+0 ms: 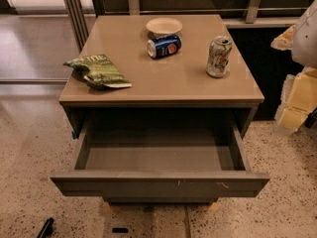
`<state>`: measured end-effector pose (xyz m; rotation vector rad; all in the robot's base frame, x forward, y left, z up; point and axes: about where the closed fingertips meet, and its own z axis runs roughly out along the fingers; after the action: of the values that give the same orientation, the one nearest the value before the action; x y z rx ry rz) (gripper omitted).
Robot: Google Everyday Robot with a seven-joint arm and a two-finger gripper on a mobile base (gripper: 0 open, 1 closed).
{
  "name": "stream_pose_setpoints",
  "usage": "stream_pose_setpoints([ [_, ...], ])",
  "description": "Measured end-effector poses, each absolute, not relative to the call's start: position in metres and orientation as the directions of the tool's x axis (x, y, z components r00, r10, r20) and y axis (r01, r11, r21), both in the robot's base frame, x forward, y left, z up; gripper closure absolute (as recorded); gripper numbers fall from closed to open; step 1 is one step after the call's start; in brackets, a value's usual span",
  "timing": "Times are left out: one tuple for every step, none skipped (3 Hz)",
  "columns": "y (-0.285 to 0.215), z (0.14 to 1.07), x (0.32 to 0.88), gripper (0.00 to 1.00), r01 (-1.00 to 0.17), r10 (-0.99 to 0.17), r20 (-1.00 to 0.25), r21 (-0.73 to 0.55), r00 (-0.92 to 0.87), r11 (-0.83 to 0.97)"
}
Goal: Close top drawer
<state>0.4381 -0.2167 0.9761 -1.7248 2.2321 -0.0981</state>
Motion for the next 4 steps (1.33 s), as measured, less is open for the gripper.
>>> stream_pose_setpoints([
  [-0.215, 0.974, 0.429, 0.00, -0.925, -0.950, -0.216, -0.260, -0.224, 0.277],
  [-0.215, 0.964, 0.397, 0.00, -0.898, -0.921, -0.291, -0.280, -0.257, 0.339],
  [-0.223, 0.936, 0.360, 0.00, -0.849, -0.855, -0.413, -0.281, -0.314, 0.448],
  [-0.219, 0.910, 0.356, 0.09, -0.823, -0.798, -0.486, -0.242, -0.356, 0.514],
])
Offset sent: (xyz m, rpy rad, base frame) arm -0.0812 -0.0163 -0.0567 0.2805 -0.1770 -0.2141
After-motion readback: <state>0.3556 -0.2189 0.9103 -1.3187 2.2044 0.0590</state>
